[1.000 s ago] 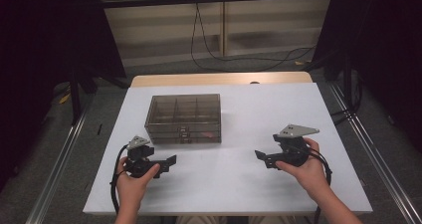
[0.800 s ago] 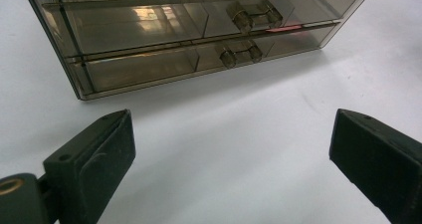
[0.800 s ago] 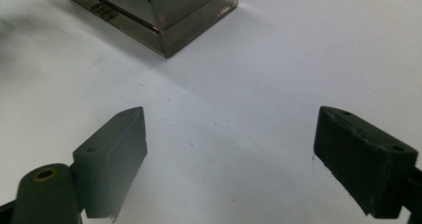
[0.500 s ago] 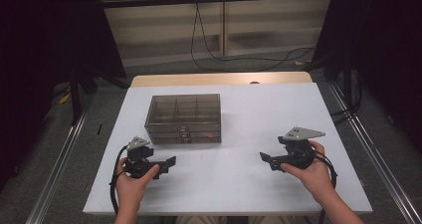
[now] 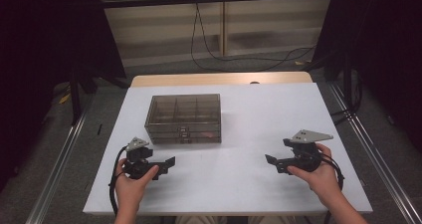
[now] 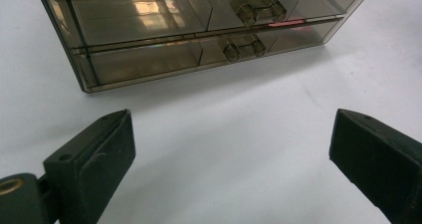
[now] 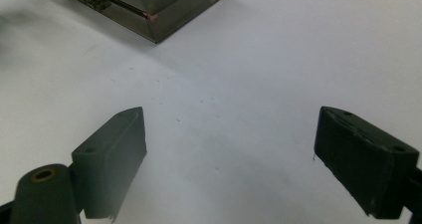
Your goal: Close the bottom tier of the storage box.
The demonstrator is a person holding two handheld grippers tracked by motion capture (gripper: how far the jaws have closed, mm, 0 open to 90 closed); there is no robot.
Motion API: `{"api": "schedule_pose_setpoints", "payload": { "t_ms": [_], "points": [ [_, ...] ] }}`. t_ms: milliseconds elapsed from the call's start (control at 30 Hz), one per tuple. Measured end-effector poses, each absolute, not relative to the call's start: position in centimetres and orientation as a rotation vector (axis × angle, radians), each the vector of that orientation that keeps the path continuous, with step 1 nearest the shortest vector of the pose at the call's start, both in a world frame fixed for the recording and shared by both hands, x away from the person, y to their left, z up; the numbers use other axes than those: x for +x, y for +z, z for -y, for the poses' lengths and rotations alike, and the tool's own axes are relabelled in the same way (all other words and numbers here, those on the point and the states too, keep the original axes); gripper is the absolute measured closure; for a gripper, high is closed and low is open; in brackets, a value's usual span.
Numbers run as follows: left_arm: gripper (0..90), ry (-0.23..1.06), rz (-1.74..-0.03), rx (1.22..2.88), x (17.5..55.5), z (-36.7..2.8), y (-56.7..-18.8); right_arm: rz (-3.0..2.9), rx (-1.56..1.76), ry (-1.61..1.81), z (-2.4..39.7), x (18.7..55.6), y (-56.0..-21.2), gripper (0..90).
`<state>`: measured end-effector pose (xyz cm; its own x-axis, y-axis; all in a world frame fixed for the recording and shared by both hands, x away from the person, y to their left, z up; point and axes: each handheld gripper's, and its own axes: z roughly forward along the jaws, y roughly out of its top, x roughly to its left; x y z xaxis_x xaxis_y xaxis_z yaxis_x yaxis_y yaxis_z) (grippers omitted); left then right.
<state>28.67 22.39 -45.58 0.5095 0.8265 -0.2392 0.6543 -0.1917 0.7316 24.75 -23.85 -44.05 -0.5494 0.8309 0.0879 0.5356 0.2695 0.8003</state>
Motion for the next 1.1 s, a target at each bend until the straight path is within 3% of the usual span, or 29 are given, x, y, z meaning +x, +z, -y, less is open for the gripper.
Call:
{"api": "schedule_pose_setpoints", "payload": {
  "t_ms": [1100],
  "points": [
    [4.3,0.266,-1.238,1.914,28.4,-23.2,-45.8,-2.172,1.279,1.189,26.3,23.6,-45.4,12.0]
  ]
}}
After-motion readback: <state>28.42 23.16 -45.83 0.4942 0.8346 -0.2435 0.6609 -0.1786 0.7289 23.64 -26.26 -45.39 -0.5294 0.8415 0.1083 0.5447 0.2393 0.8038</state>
